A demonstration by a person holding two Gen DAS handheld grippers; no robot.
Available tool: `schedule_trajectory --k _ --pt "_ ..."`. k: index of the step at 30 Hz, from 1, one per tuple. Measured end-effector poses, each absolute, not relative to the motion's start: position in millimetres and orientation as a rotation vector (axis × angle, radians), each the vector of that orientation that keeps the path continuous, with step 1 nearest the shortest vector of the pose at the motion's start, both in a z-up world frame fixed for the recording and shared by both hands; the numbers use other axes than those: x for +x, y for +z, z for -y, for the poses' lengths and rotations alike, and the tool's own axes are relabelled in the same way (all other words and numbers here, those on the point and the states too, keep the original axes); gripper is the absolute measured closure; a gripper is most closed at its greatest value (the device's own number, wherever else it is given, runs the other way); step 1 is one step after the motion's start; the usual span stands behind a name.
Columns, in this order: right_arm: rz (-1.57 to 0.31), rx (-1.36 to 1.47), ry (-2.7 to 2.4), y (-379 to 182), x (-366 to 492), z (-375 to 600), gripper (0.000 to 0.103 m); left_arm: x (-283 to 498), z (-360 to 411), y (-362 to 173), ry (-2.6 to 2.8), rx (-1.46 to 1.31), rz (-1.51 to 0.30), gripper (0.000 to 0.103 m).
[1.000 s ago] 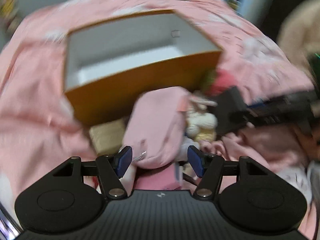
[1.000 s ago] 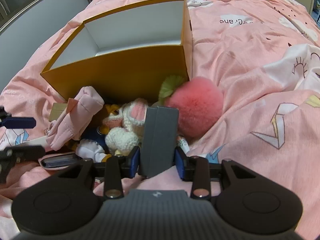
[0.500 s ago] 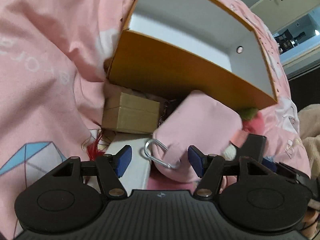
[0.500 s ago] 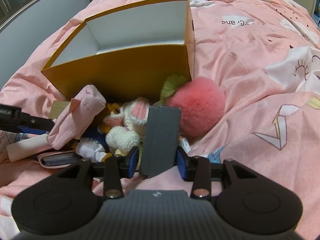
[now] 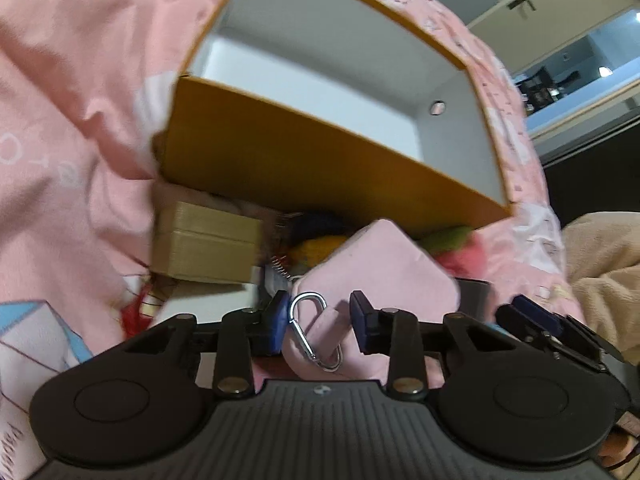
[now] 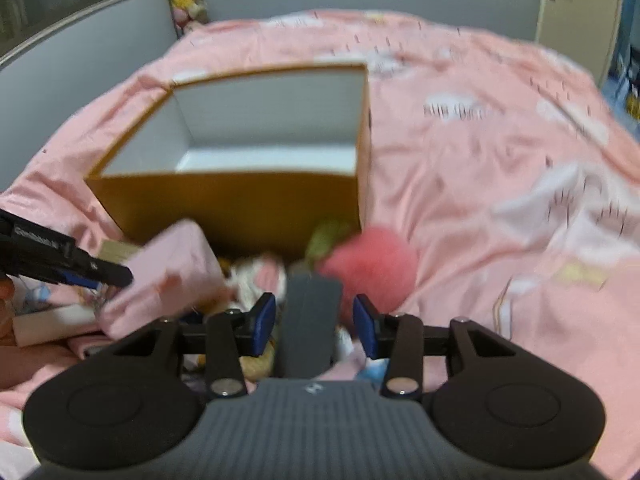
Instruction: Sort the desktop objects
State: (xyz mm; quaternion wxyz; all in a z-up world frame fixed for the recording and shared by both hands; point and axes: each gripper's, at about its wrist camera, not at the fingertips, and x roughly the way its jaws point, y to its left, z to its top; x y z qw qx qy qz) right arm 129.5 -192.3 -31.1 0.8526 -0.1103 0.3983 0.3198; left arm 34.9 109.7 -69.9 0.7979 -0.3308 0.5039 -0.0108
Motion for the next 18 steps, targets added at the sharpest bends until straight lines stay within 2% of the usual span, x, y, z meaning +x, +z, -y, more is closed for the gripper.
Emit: schedule_trajectory --k 6,13,15,17,18 --pt "-0.810 -0.237 0.920 -16.0 109.3 176.1 0.058 42.9 -82.1 -43.4 -0.043 -0.638 -1.052 0.067" --pt "-0.798 -0.382 1.055 -23.4 85.3 150.3 0.057 53.1 -52.4 -24.2 -0.054 -0.576 -1.030 0.067" --pt "-0.791 -0.414 1.037 -26.9 85.0 146.5 0.054 53.3 -48.9 -21.5 -0.060 -0.573 -1.028 0.067" --pt "-0.789 -0.435 1.013 -30.5 85.3 144.0 0.042 52.7 -48.0 -19.8 -0.065 -0.584 -1.030 0.067" --pt "-0.789 -0.446 1.005 -32.1 86.0 142.8 0.041 52.0 -48.0 -18.7 -0.067 -0.587 -1.029 0.067"
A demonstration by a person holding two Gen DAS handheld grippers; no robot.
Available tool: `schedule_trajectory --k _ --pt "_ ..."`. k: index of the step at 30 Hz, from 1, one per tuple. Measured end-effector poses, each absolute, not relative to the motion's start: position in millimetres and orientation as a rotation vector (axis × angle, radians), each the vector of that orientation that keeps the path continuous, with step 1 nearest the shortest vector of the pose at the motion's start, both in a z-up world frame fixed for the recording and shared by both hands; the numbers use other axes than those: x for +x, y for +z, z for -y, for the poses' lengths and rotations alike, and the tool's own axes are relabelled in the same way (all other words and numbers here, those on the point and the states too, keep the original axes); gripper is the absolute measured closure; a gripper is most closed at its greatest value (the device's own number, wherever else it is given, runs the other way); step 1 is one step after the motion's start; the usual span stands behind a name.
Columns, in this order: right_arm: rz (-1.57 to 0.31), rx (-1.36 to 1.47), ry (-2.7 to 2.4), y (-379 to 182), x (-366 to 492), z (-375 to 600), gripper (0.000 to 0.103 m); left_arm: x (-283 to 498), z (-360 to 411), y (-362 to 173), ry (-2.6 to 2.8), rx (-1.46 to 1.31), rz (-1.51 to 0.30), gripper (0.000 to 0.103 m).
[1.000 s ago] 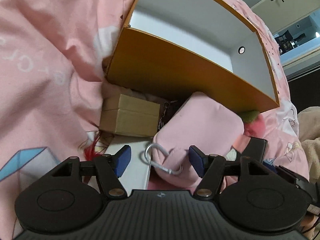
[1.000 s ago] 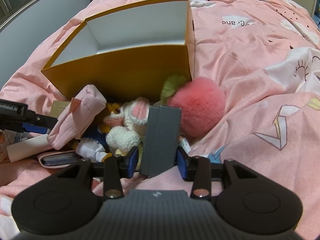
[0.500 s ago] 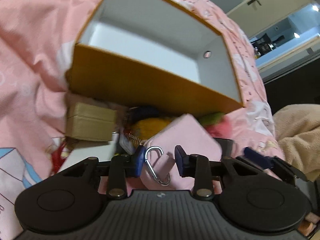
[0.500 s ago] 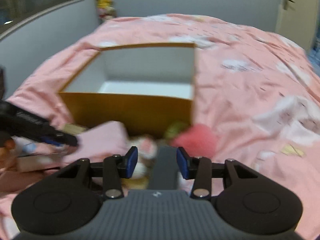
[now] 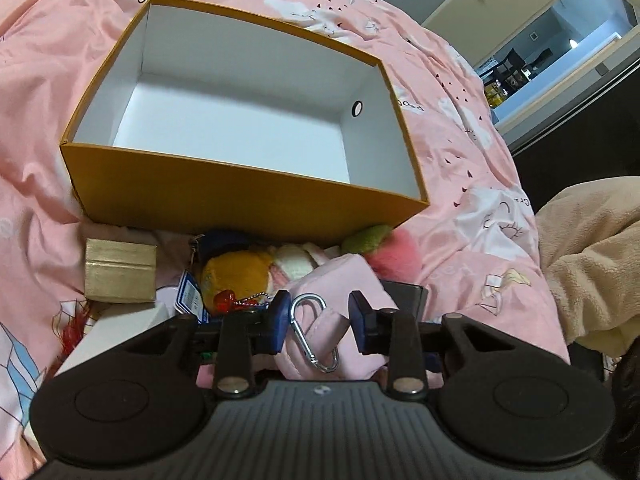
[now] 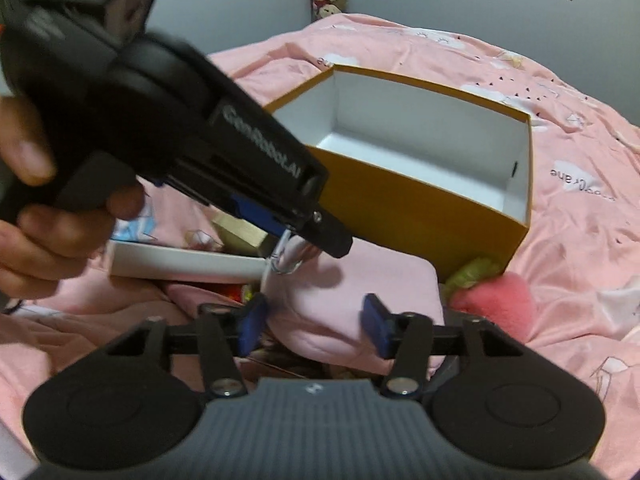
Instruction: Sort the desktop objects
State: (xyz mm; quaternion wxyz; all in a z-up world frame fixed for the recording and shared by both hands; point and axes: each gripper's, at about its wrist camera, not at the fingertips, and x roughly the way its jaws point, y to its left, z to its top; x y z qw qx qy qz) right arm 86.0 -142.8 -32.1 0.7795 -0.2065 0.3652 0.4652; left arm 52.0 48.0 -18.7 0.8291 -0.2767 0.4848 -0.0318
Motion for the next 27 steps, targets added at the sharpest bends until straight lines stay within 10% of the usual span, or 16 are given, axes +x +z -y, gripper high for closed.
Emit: schedule_trajectory --k 4,16,27 --pt "-0.762 -0.529 0.997 -39.3 78.3 130.3 0.035 48.8 -45.5 -15.5 -0.079 -0.587 -1.021 0.066" --pt "-0.738 -0.418 0.977 -30.9 87.4 149.4 0.061 25.9 -44.1 17.3 -0.193 -0.327 -0.963 0.045" --pt "-0.857 -0.077 0.867 -16.9 132.2 205.2 0.072 20.1 -1.9 -22.1 -0.240 0.049 -1.232 0.044"
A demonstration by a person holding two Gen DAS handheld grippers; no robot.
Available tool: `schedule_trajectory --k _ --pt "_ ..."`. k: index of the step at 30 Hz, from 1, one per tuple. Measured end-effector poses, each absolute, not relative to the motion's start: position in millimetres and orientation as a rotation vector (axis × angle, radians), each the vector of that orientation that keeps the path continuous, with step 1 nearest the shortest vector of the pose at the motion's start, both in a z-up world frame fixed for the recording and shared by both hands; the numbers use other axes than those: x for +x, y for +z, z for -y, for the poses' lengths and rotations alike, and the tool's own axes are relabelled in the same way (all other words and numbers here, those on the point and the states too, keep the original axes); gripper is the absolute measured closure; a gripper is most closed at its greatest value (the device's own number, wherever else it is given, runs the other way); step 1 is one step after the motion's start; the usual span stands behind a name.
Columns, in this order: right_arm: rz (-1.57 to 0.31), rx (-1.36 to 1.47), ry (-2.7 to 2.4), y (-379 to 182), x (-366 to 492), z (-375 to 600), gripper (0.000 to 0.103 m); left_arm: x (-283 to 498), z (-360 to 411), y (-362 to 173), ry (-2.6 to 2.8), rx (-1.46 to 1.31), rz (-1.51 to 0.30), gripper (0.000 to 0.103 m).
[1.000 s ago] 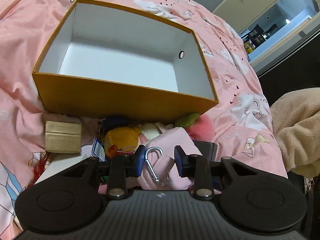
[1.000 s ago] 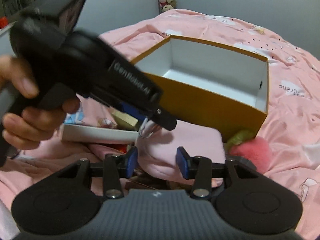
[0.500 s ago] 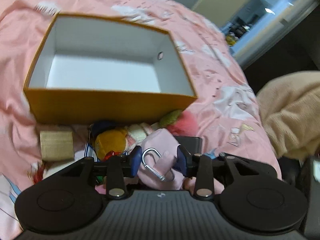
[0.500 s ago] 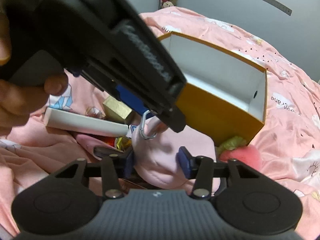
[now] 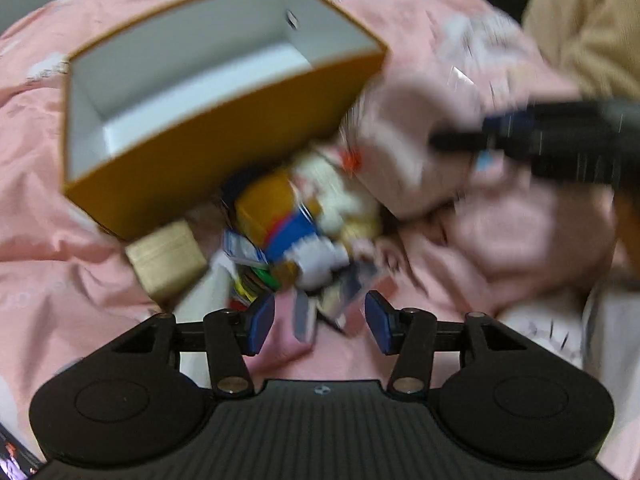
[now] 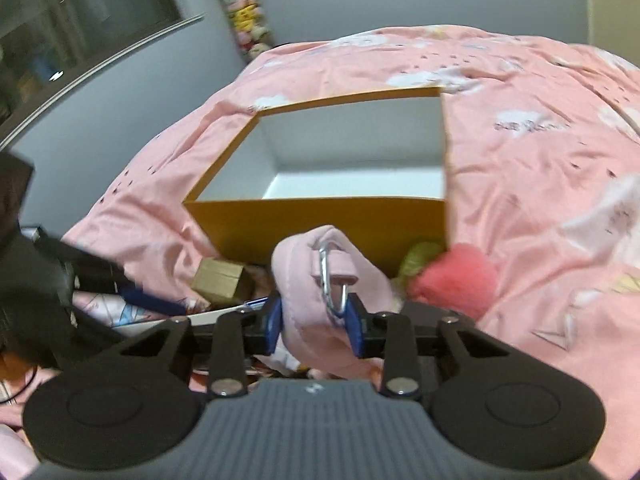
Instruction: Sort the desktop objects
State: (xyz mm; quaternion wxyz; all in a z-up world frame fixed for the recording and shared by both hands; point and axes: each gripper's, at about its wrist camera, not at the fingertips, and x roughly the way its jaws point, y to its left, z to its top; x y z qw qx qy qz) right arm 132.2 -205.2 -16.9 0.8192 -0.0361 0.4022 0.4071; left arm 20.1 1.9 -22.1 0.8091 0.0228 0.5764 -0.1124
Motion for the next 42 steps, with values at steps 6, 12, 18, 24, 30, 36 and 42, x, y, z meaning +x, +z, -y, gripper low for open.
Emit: schedule_trajectory --k 6,12,18,24,30,36,42 --pt "-0.925 -0.044 0.769 -26.1 133.0 232.1 0.074 22.8 19.6 -40.1 -0.258 0.176 -1.284 0.043" --pt "-0.950 -0.071 0.831 -38.6 131.2 213.8 0.069 30.2 23.2 -49.5 -0.247 0.267 -1.338 0.043" --pt "-0.915 -0.108 0.835 -36.0 129.9 203.7 0.072 33.5 31.3 -68.3 -0.239 0.418 -1.375 0.061" --pt "-0.912 -0.109 0.822 -34.1 130.9 210.2 0.074 23.6 28.8 -61.0 -0.247 0.475 -1.320 0.074" --pt "-0.912 -0.113 0.831 -32.5 131.0 209.9 0.074 26.0 2.0 -40.4 -0.224 0.292 -1.278 0.077" --pt "-0.915 -0.118 0.833 -32.2 131.5 209.3 0.074 28.9 -17.2 -3.3 -0.225 0.093 -1.188 0.080" --pt "-0.916 -0.116 0.834 -31.5 131.9 209.5 0.074 37.1 -32.6 23.2 -0.248 -0.076 -1.077 0.083"
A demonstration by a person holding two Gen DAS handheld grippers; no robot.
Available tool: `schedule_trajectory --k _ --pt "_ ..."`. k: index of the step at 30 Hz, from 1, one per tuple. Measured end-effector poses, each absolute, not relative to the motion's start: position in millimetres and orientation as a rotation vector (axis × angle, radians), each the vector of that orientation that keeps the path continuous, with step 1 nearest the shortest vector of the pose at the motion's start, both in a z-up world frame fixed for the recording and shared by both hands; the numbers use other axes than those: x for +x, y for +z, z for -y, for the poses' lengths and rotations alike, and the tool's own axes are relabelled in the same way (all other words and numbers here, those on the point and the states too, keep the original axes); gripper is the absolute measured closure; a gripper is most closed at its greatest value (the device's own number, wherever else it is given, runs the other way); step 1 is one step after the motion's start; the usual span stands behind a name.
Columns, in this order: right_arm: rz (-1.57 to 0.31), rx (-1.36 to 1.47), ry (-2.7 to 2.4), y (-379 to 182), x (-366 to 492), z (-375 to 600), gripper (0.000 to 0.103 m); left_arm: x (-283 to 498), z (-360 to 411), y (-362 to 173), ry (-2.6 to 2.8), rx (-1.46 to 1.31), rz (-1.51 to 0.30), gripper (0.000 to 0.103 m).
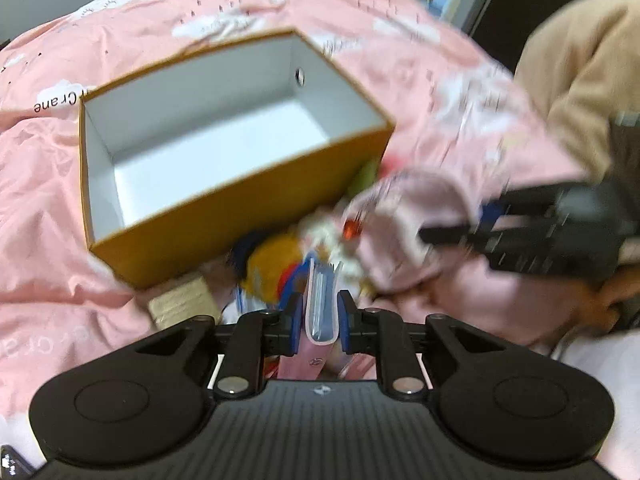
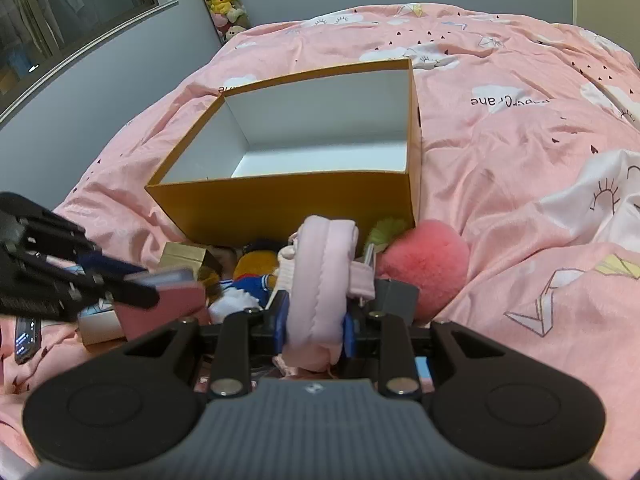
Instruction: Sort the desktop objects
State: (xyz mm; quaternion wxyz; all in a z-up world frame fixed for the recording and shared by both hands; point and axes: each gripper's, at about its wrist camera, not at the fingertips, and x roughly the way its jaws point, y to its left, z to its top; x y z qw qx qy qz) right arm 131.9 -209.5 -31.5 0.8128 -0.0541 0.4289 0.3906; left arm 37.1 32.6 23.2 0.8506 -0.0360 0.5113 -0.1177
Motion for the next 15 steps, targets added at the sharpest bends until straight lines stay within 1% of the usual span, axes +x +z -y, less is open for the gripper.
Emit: schedule_trajectory --k 5,8,15 --pt "-0.924 -0.112 0.837 -30.9 135.1 209.4 0.074 45.7 -28.8 40.3 -0.246 -0.132 -0.938 0.084" --pt "-0.925 -0.108 0.834 -30.3 136.4 210.7 0.074 51.1 -26.4 40.6 -0.240 -0.154 -0.872 0.084" --pt "-0.934 -0.101 0.832 -33.0 138.4 214.6 0.074 51.6 -27.0 2.5 -0.211 -0.193 -0.898 0.084"
